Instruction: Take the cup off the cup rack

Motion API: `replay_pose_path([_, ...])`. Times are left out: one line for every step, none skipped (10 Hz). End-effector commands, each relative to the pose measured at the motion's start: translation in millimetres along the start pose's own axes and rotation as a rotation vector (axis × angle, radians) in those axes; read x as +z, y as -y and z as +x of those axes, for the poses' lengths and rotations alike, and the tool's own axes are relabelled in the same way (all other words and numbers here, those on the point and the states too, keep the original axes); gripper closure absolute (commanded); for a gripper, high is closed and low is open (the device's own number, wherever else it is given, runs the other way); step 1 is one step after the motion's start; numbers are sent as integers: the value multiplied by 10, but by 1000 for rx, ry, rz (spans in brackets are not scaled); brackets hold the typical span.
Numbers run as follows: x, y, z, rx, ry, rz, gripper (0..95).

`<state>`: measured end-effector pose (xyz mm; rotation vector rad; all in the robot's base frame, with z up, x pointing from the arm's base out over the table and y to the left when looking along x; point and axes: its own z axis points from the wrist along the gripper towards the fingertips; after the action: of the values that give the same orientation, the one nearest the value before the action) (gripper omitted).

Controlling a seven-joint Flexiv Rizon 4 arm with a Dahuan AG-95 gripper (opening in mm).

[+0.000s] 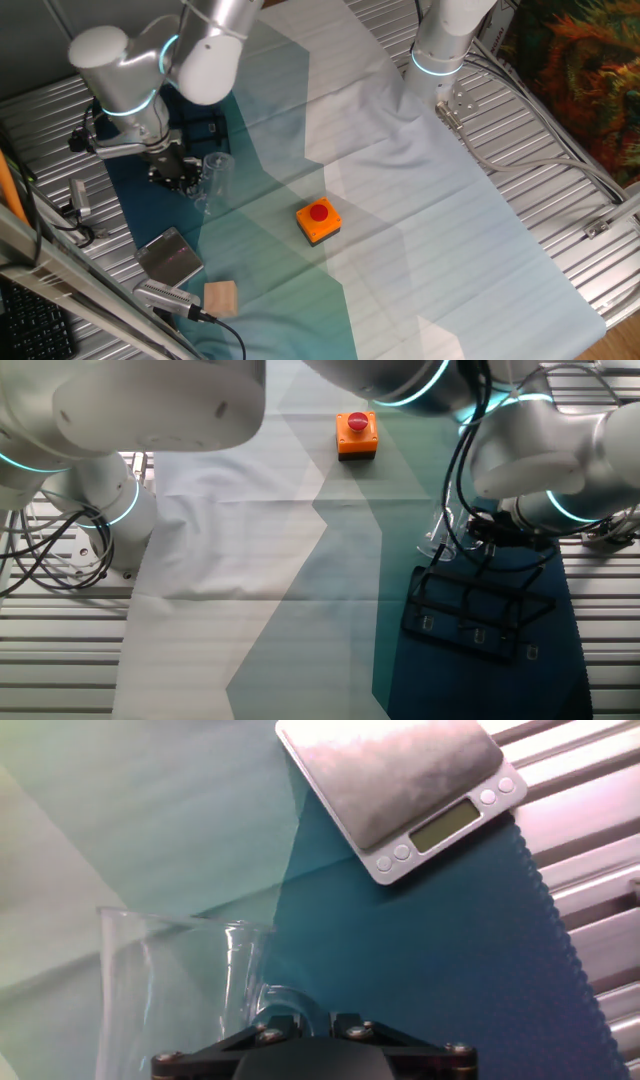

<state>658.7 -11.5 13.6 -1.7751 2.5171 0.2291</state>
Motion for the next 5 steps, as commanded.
replay_pose_path([-130, 33, -72, 15, -12, -18, 950])
replay_pose_path([-147, 34, -81, 17, -11, -15, 950])
replay_pose_path([-219, 48, -140, 37, 2, -19, 950])
replay_pose_path([-233, 41, -165, 46, 2, -16, 950])
replay_pose_path([-239, 37, -185, 52, 0, -17, 950])
